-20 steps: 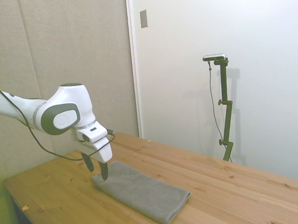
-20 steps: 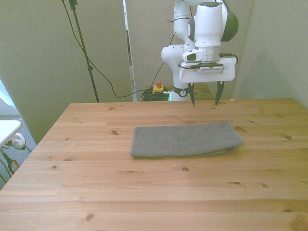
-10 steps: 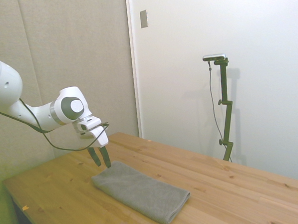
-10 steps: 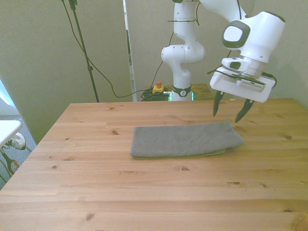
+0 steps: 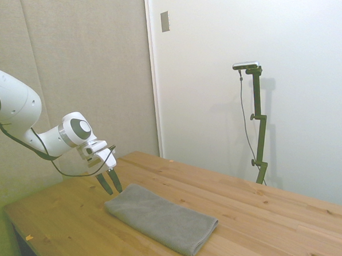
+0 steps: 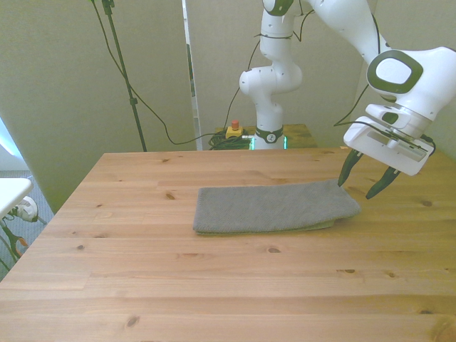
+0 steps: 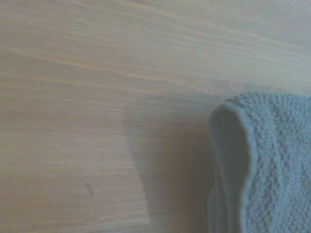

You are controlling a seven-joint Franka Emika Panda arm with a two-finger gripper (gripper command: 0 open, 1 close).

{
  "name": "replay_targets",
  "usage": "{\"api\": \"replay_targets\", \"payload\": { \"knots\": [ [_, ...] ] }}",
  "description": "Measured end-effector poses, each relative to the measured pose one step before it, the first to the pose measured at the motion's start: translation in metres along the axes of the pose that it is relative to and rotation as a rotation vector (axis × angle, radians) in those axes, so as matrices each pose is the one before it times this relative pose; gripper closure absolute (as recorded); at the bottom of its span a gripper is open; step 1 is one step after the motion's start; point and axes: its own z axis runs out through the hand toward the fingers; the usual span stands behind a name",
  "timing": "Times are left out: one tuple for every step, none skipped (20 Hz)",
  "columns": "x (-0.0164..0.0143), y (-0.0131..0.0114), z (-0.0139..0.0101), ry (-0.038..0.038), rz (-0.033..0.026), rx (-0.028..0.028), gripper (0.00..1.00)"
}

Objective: Fold the towel

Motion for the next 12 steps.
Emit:
{"api": "replay_targets", "payload": {
  "knots": [
    [-0.00299, -0.00218, 0.00143, 0.00106, -0.00479, -0.01103, 0.00],
    [-0.00267, -0.00173, 0.00167, 0.00248, -0.00529, -0.01198, 0.00],
    [-0.00145, -0.00171, 0.00202, 0.00628, -0.00405, -0.00820, 0.00],
    [-0.00033, -0.00120, 0.00291, 0.00467, -0.00184, -0.00733, 0.00],
    [0.00018, -0.00061, 0.00315, 0.00160, -0.00092, -0.00579, 0.00],
    [0.00103, -0.00020, 0.00356, -0.00087, 0.00130, -0.00606, 0.00],
    [0.00239, 0.00048, 0.00296, 0.00009, 0.00376, -0.00547, 0.00],
    [0.00332, 0.00114, 0.00197, 0.00117, 0.00546, -0.00598, 0.00],
    [0.00308, 0.00149, 0.00280, 0.00210, 0.00437, -0.00825, 0.00],
    [0.00368, 0.00149, 0.00302, 0.00342, 0.00458, -0.00691, 0.00],
    [0.00400, 0.00160, 0.00354, 0.00447, 0.00448, -0.00690, 1.00],
    [0.00423, 0.00164, 0.00355, 0.00138, 0.00579, -0.00635, 1.00]
  ]
}}
